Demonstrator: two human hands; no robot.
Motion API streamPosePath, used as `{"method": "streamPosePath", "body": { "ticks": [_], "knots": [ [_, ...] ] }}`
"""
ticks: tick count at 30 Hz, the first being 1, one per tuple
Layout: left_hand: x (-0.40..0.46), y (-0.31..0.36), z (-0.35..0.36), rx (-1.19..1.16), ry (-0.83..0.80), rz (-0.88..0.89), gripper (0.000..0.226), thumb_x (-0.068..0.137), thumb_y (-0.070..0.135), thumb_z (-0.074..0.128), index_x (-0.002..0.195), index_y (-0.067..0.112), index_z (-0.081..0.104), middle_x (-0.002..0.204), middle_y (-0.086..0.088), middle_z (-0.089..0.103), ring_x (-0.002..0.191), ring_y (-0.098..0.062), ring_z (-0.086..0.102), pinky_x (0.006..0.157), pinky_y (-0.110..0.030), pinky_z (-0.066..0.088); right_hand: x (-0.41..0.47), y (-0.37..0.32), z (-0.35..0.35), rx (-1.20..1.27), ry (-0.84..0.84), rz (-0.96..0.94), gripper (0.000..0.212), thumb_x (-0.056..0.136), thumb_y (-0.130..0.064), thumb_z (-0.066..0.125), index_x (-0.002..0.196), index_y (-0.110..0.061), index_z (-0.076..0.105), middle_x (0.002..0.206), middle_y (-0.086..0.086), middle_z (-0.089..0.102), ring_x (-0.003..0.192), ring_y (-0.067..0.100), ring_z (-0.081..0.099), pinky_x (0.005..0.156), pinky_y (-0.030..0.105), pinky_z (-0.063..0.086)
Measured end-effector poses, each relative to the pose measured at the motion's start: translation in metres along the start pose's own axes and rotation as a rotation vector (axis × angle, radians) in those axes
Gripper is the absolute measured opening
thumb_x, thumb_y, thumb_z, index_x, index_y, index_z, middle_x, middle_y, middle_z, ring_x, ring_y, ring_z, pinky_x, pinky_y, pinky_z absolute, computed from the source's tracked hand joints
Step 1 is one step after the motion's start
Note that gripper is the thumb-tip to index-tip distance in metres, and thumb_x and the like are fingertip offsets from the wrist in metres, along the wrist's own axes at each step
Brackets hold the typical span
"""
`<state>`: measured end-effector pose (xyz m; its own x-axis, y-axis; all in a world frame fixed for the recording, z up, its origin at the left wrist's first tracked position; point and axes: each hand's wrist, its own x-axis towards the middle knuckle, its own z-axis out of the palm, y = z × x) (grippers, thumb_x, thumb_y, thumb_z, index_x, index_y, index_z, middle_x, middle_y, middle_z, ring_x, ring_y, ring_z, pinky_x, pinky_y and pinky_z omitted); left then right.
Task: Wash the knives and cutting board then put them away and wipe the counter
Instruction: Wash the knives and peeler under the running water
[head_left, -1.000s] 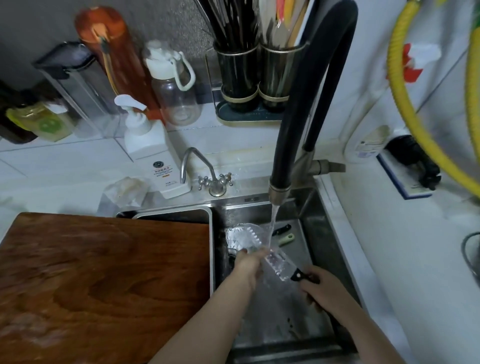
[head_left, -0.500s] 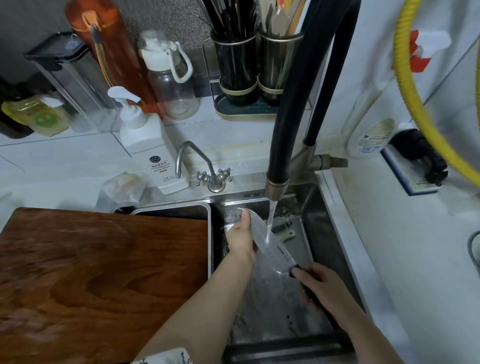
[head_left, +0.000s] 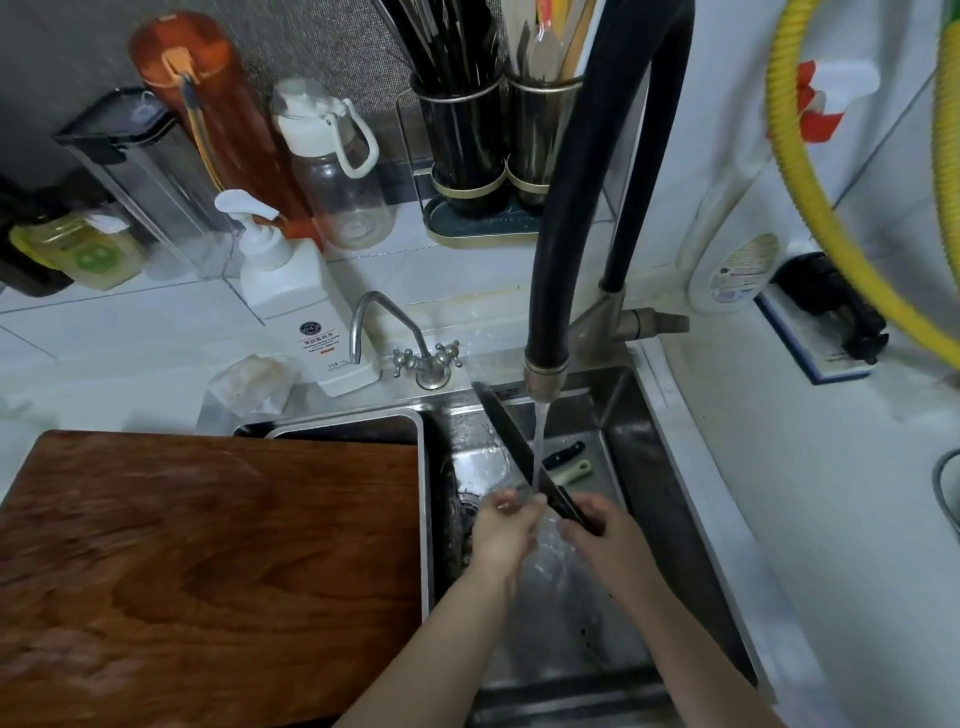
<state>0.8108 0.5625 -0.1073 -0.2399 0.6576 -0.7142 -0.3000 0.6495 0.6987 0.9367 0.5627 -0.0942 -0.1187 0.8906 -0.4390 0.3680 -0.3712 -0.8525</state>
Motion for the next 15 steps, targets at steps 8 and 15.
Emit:
{"method": "streamPosePath", "body": {
  "ticks": [8,15],
  "knots": [
    [-0.015,0.007,0.0,0.025,-0.128,-0.005,0.01,0.096,0.005,0.048,0.097,0.011,0.056,0.085,-0.009,0.065,0.063,-0.016,0.063,0.049,-0.024,0.05,-0.008,0.001,0.014,-0.208,0.035,-0.167,0.03,0.086,-0.009,0.058,0.111,-0.023,0.067,0.105,-0.008,0.062,0.103,0.01,0.06,0.087,0.016,0.045],
    [-0.027,0.001,-0.024,0.042,-0.317,-0.039,0.018,0.096,0.013,0.052,0.108,0.011,0.064,0.089,-0.012,0.07,0.068,-0.021,0.067,0.067,-0.032,0.054,0.026,-0.028,0.019,-0.685,-0.108,-0.438,0.046,0.1,-0.042,0.031,0.145,-0.034,0.03,0.153,-0.017,0.009,0.146,0.013,-0.004,0.115,0.032,0.001]
  ]
}}
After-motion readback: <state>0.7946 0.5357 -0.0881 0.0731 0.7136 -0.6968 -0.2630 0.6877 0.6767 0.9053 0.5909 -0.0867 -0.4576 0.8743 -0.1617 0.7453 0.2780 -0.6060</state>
